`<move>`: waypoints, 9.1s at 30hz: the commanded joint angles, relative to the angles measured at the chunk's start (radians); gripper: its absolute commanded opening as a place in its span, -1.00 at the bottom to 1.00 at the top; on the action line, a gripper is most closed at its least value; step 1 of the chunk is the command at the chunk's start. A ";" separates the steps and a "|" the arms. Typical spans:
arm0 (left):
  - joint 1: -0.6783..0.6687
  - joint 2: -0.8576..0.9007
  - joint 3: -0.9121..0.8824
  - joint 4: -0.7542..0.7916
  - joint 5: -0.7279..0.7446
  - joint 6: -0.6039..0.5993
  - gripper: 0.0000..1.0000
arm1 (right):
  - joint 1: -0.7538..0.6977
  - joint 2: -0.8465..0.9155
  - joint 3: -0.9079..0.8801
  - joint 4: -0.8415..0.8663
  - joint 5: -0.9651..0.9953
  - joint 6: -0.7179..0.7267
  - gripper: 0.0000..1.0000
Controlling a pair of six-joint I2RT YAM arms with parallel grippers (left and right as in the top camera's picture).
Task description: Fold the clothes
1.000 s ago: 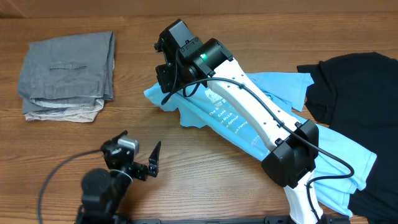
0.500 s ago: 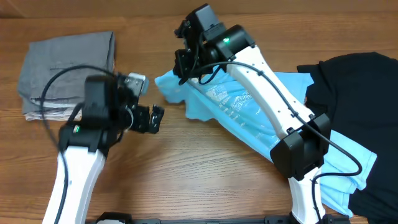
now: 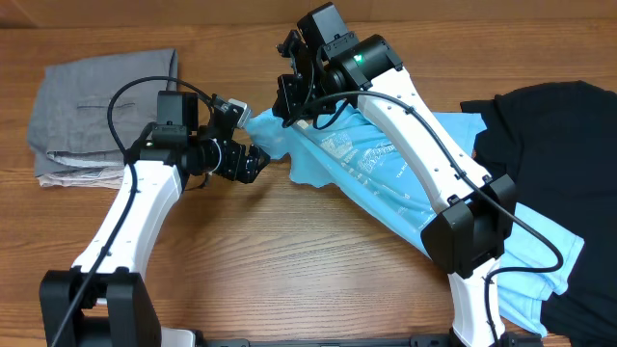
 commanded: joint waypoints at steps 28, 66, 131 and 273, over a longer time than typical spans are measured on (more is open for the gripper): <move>0.047 0.217 0.011 0.164 0.253 0.085 -0.53 | -0.003 -0.008 0.027 0.008 -0.072 -0.006 -0.91; 0.176 0.369 0.008 0.220 0.719 0.295 0.40 | -0.026 -0.008 0.028 -0.004 -0.073 -0.002 -0.89; 0.265 -0.016 0.008 -0.349 0.401 0.046 -0.92 | -0.412 -0.175 0.005 -0.540 0.356 0.080 1.00; 0.070 -0.012 -0.065 -0.112 0.164 -0.250 -0.91 | -1.189 -0.976 -1.387 -0.141 0.248 0.275 -0.58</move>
